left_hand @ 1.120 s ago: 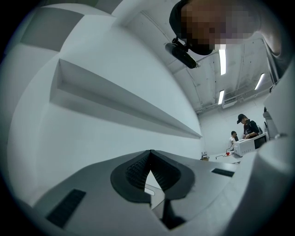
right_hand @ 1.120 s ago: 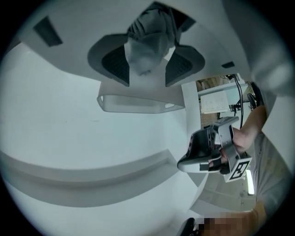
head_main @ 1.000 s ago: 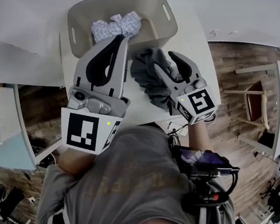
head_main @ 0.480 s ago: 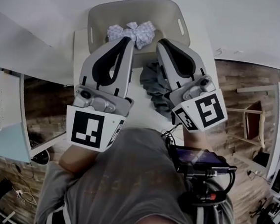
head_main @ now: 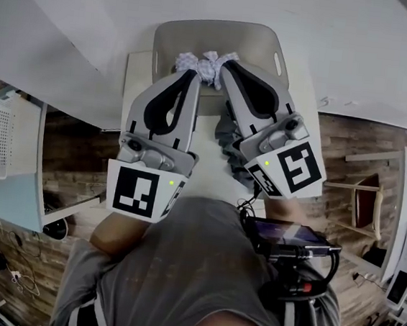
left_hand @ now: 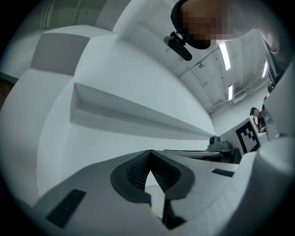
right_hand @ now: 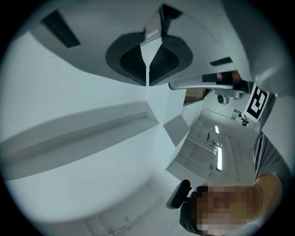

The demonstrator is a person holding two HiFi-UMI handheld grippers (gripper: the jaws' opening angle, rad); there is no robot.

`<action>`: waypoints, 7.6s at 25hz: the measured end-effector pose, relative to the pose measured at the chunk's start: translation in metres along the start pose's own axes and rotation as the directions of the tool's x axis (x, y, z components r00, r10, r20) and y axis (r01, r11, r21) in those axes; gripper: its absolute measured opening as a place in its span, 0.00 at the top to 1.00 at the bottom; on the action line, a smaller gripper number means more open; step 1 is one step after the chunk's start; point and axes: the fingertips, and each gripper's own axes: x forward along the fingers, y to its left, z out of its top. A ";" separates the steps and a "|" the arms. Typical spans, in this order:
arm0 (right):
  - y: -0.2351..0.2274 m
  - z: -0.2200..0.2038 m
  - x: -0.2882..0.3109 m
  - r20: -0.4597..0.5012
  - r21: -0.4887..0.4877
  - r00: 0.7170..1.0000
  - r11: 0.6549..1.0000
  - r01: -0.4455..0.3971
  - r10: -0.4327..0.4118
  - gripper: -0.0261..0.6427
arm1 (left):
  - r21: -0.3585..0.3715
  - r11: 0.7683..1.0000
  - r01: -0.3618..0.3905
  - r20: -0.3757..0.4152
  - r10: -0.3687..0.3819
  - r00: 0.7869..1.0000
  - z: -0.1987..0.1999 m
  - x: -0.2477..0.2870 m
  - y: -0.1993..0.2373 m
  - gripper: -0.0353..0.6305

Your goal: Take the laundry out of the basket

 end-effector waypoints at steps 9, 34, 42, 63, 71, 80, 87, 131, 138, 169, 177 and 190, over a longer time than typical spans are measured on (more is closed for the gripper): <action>0.001 0.002 0.011 -0.009 -0.024 1.000 1.000 -0.019 0.019 0.92 | -0.009 1.000 -0.016 0.020 0.016 1.000 0.006 0.001 0.009 0.94; -0.066 0.010 0.069 -0.031 -0.138 0.999 0.990 -0.015 0.011 0.90 | 0.002 0.997 -0.079 0.041 0.079 0.996 0.002 0.054 0.069 0.94; -0.081 -0.065 0.105 -0.167 -0.096 0.983 0.991 -0.097 0.080 0.84 | -0.045 0.993 -0.107 -0.056 0.104 0.993 -0.050 0.080 0.095 0.94; -0.059 -0.242 0.145 -0.527 0.036 0.767 0.912 -0.409 0.365 0.58 | -0.144 0.979 -0.144 -0.150 0.122 0.981 -0.117 0.114 0.142 0.94; -0.044 -0.298 0.141 -0.670 0.068 0.615 0.859 -0.507 0.416 0.50 | -0.174 0.975 -0.141 -0.167 0.112 0.980 -0.121 0.115 0.148 0.94; -0.033 -0.329 0.140 -0.772 0.053 0.480 0.795 -0.604 0.417 0.46 | -0.188 0.971 -0.146 -0.162 0.116 0.980 -0.122 0.112 0.152 0.94; -0.028 -0.375 0.121 -0.840 0.035 0.386 0.747 -0.663 0.382 0.46 | -0.193 0.971 -0.142 -0.155 0.113 0.982 -0.121 0.112 0.150 0.94; -0.053 -0.284 0.157 -0.693 -0.285 0.682 0.781 -0.555 0.232 0.92 | -0.086 0.987 -0.137 -0.118 0.127 0.985 -0.067 0.080 0.114 0.94; -0.063 -0.229 0.153 -0.595 -0.296 0.779 0.848 -0.440 0.196 0.92 | -0.033 0.992 -0.120 -0.078 0.117 0.990 -0.037 0.067 0.093 0.94; -0.029 0.068 0.015 -0.142 -0.425 0.990 0.904 -0.045 -0.018 0.92 | 0.008 0.997 0.073 0.068 -0.073 0.995 0.033 -0.007 0.002 0.94; 0.010 0.057 -0.046 -0.136 -0.403 0.987 0.915 0.019 -0.080 0.92 | 0.006 0.989 0.148 0.079 -0.148 0.986 0.038 -0.022 -0.018 0.94; 0.045 -0.015 -0.098 -0.202 -0.304 0.967 0.948 0.091 -0.157 0.92 | -0.009 0.973 0.231 0.039 -0.231 0.972 0.029 -0.032 -0.026 0.94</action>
